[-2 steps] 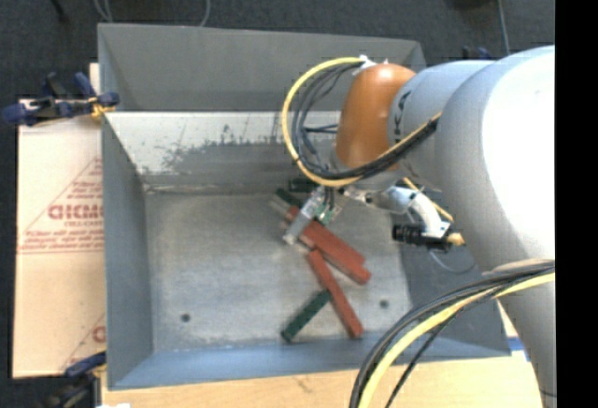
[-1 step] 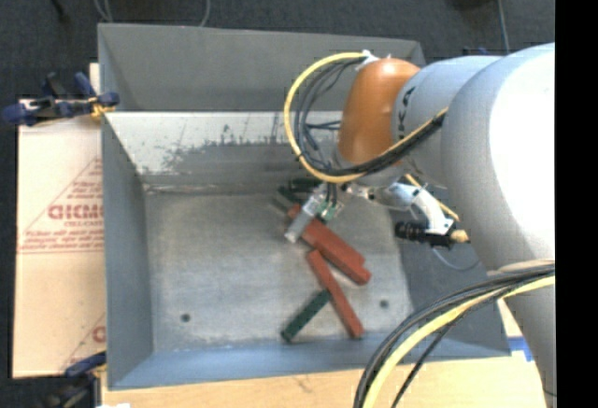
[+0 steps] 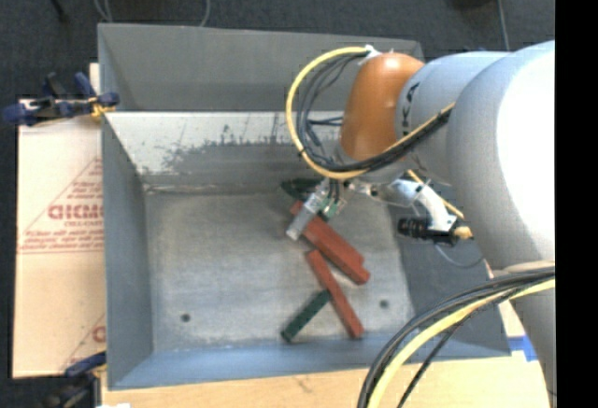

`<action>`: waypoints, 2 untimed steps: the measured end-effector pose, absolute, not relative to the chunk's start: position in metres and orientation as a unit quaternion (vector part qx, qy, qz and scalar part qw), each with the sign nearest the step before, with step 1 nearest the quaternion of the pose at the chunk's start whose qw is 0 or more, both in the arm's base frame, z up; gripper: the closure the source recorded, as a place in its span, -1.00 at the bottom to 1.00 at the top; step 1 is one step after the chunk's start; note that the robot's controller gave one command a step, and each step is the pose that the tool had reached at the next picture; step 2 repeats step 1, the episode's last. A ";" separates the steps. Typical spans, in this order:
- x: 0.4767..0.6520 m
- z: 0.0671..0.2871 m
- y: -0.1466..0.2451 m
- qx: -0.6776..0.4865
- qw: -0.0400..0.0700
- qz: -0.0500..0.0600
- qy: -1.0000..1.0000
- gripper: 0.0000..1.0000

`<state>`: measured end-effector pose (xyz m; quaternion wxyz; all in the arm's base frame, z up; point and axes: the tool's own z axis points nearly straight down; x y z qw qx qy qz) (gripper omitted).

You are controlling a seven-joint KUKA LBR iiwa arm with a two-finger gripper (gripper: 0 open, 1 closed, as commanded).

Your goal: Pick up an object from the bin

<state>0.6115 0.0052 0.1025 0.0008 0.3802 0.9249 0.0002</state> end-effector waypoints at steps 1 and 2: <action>0.611 0.115 0.005 0.379 -0.001 0.000 0.925 1.00; 0.611 0.115 0.005 0.379 -0.001 0.000 0.925 1.00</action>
Offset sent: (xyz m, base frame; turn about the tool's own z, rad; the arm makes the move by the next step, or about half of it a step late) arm 0.0000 -0.0001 0.0387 0.0000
